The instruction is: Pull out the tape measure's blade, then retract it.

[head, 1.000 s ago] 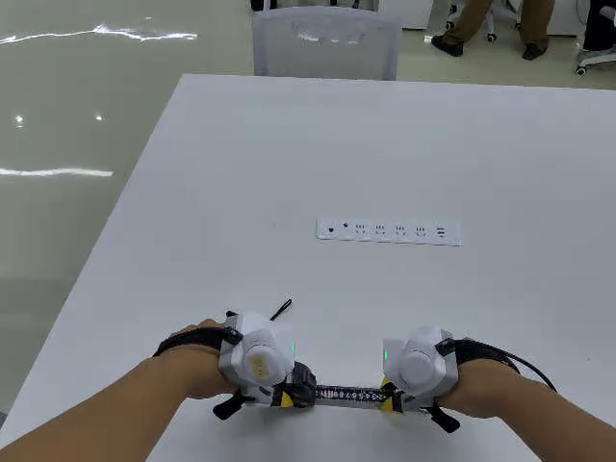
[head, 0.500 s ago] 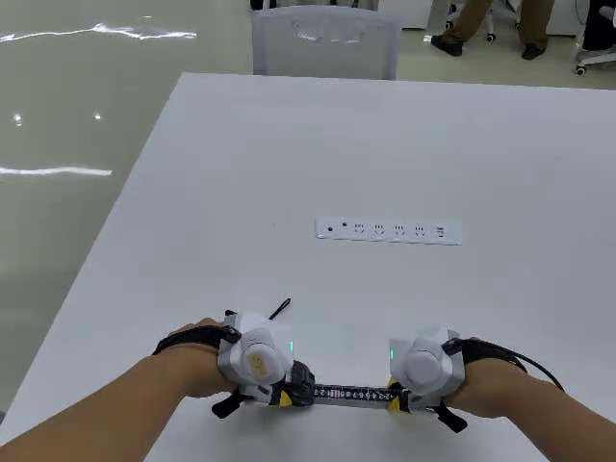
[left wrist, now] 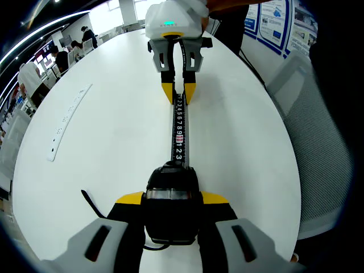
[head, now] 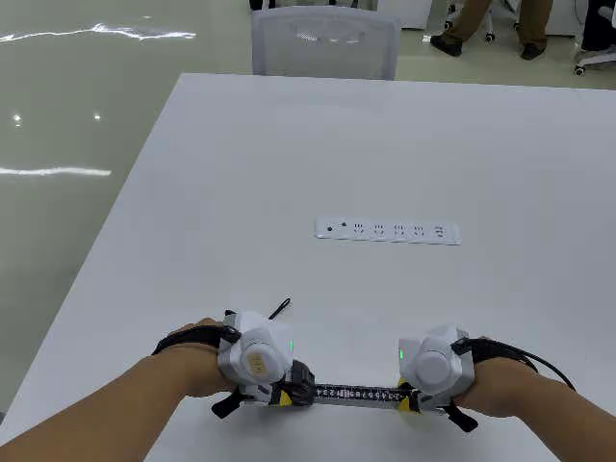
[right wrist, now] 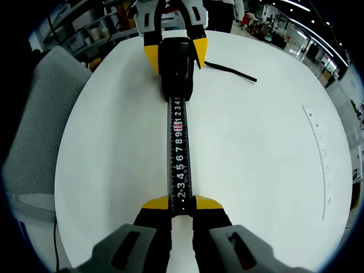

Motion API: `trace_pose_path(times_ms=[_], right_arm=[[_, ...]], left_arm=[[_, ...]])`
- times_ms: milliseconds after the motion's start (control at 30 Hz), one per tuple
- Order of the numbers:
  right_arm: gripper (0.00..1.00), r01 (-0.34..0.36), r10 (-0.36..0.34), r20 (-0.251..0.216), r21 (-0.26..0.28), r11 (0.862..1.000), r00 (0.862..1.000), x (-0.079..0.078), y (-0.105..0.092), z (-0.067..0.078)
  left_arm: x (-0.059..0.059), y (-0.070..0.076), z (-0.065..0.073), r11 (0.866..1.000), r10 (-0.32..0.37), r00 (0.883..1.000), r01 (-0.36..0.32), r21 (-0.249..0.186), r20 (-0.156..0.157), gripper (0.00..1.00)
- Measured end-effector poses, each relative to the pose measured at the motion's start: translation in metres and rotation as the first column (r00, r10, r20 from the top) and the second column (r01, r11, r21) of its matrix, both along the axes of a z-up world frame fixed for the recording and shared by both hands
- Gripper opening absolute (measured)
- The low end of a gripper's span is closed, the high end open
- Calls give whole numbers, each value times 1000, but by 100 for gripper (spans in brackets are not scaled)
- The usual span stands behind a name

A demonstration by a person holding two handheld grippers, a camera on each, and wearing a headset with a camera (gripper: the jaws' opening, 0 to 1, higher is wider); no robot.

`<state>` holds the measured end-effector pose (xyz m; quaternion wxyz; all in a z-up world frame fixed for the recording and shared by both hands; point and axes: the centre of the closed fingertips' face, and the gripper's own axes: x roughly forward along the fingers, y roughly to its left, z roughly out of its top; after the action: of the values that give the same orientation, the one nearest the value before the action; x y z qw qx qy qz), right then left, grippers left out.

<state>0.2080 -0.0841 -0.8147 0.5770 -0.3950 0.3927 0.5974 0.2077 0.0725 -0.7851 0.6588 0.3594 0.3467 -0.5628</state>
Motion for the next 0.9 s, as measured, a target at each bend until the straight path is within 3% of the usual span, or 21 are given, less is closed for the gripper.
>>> trace_pose_path(times_ms=[900], right_arm=[[12,16,-16,0,-38,999,1000,5,-34,-1]], left_arm=[[-4,-4,8,1000,3,1000,-3,0,-2,30]])
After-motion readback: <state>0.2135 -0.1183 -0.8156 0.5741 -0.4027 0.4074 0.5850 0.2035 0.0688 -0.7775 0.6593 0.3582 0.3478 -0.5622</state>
